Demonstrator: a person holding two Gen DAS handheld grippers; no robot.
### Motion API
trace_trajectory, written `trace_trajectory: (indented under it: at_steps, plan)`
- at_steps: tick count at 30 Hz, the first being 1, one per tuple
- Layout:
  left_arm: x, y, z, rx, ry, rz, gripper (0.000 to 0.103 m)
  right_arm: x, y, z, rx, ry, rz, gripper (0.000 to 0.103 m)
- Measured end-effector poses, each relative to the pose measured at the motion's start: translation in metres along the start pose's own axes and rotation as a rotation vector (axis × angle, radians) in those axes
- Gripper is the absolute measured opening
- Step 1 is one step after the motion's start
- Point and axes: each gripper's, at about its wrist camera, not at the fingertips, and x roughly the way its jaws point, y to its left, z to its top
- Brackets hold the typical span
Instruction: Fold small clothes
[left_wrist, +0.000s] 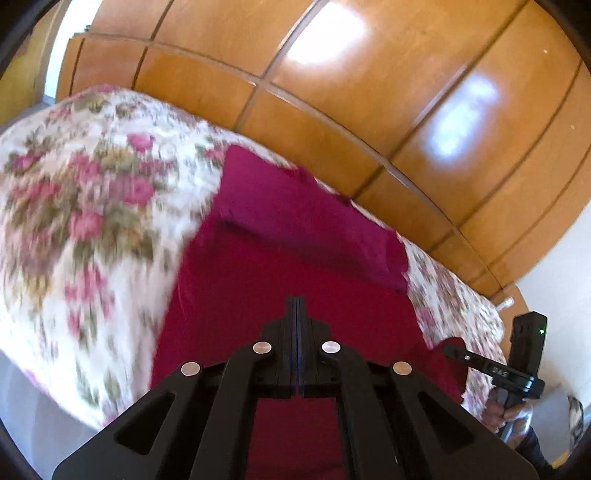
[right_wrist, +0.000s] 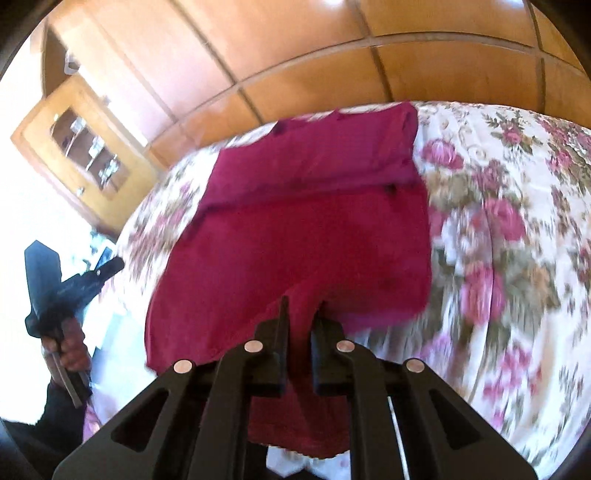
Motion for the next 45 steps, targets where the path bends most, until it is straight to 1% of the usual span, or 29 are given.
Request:
trace_trajectory:
  at_steps: [2, 3, 4, 6, 8, 9, 10, 12, 13, 14, 16, 18, 20, 21, 22, 23, 24, 27, 29, 31, 34, 35, 36, 37, 40, 42, 43, 44, 45]
  plan:
    - [0.013, 0.007, 0.019, -0.033, -0.003, 0.04, 0.0, 0.009, -0.01, 0.017, 0.042, -0.011, -0.016, 0.008]
    - [0.019, 0.014, 0.028, -0.055, 0.014, 0.055, 0.0, 0.017, -0.018, 0.027, 0.082, -0.011, -0.029, 0.008]
    - [0.019, 0.02, 0.032, -0.065, 0.022, 0.054, 0.0, 0.022, -0.025, 0.034, 0.112, -0.012, -0.04, 0.008]
    - [0.014, 0.033, 0.034, -0.078, 0.029, 0.079, 0.001, 0.032, -0.042, 0.05, 0.165, -0.017, -0.071, 0.008]
    - [0.004, 0.046, 0.028, -0.079, 0.036, 0.102, 0.013, 0.043, -0.053, 0.062, 0.193, -0.011, -0.099, 0.007]
    - [-0.003, 0.055, 0.021, -0.092, 0.05, 0.097, 0.029, 0.047, -0.057, 0.065, 0.203, -0.007, -0.103, 0.007]
    - [-0.008, 0.061, 0.015, -0.112, 0.067, 0.073, 0.043, 0.054, -0.06, 0.07, 0.216, 0.003, -0.107, 0.007]
    - [-0.016, 0.072, -0.004, -0.163, 0.101, 0.016, 0.054, 0.059, -0.057, 0.071, 0.192, 0.014, -0.118, 0.007]
    - [-0.019, 0.076, -0.019, -0.18, 0.119, -0.001, 0.057, 0.063, -0.053, 0.07, 0.168, 0.02, -0.135, 0.008]
    - [-0.02, 0.077, -0.031, -0.183, 0.136, -0.009, 0.057, 0.064, -0.051, 0.069, 0.16, 0.022, -0.141, 0.008]
    - [-0.017, 0.074, -0.061, -0.188, 0.185, -0.038, 0.057, 0.066, -0.049, 0.065, 0.149, 0.026, -0.154, 0.008]
    - [-0.003, 0.071, -0.089, -0.215, 0.252, -0.074, 0.057, 0.068, -0.051, 0.061, 0.158, 0.03, -0.158, 0.008]
    - [0.014, 0.064, -0.103, -0.236, 0.296, -0.071, 0.057, 0.067, -0.051, 0.06, 0.159, 0.029, -0.162, 0.008]
    - [0.021, 0.06, -0.109, -0.239, 0.315, -0.075, 0.051, 0.066, -0.049, 0.059, 0.154, 0.024, -0.164, 0.008]
    - [0.029, 0.052, -0.114, -0.227, 0.333, -0.068, 0.034, 0.064, -0.046, 0.058, 0.146, 0.018, -0.166, 0.008]
    - [0.036, 0.045, -0.113, -0.197, 0.339, -0.041, 0.027, 0.061, -0.044, 0.056, 0.134, 0.013, -0.17, 0.008]
    - [0.038, 0.036, -0.112, -0.14, 0.339, -0.006, 0.012, 0.058, -0.041, 0.055, 0.117, 0.01, -0.172, 0.008]
    - [0.029, 0.032, -0.105, -0.112, 0.325, -0.015, 0.01, 0.043, -0.03, 0.049, 0.038, 0.007, -0.177, 0.008]
    - [0.013, 0.031, -0.096, -0.112, 0.299, -0.046, 0.01, 0.028, -0.023, 0.042, 0.002, 0.005, -0.147, 0.008]
    - [-0.007, 0.03, -0.083, -0.137, 0.257, -0.104, 0.01, 0.012, -0.02, 0.037, -0.004, -0.003, -0.099, 0.008]
    - [-0.024, 0.023, -0.051, -0.147, 0.17, -0.178, 0.01, -0.009, -0.022, 0.036, 0.043, -0.03, 0.002, 0.008]
    - [-0.026, 0.02, -0.04, -0.151, 0.146, -0.207, 0.01, -0.01, -0.021, 0.038, 0.063, -0.038, 0.017, 0.008]
    - [-0.025, 0.018, -0.028, -0.151, 0.127, -0.231, 0.01, -0.011, -0.025, 0.045, 0.1, -0.049, 0.045, 0.008]
    - [-0.021, 0.013, -0.009, -0.149, 0.103, -0.259, 0.01, -0.01, -0.031, 0.052, 0.136, -0.059, 0.063, 0.008]
    - [-0.001, 0.009, 0.036, -0.177, 0.076, -0.295, 0.01, 0.005, -0.046, 0.08, 0.225, -0.076, 0.054, 0.008]
    - [0.02, 0.013, 0.069, -0.211, 0.06, -0.274, 0.01, 0.019, -0.059, 0.099, 0.263, -0.079, 0.028, 0.008]
    - [0.035, 0.018, 0.09, -0.249, 0.053, -0.237, 0.014, 0.025, -0.064, 0.108, 0.273, -0.086, 0.011, 0.011]
    - [0.045, 0.022, 0.104, -0.28, 0.051, -0.233, 0.021, 0.028, -0.07, 0.115, 0.289, -0.091, 0.008, 0.02]
    - [0.056, 0.03, 0.12, -0.316, 0.029, -0.24, 0.047, 0.031, -0.077, 0.122, 0.319, -0.105, 0.021, 0.05]
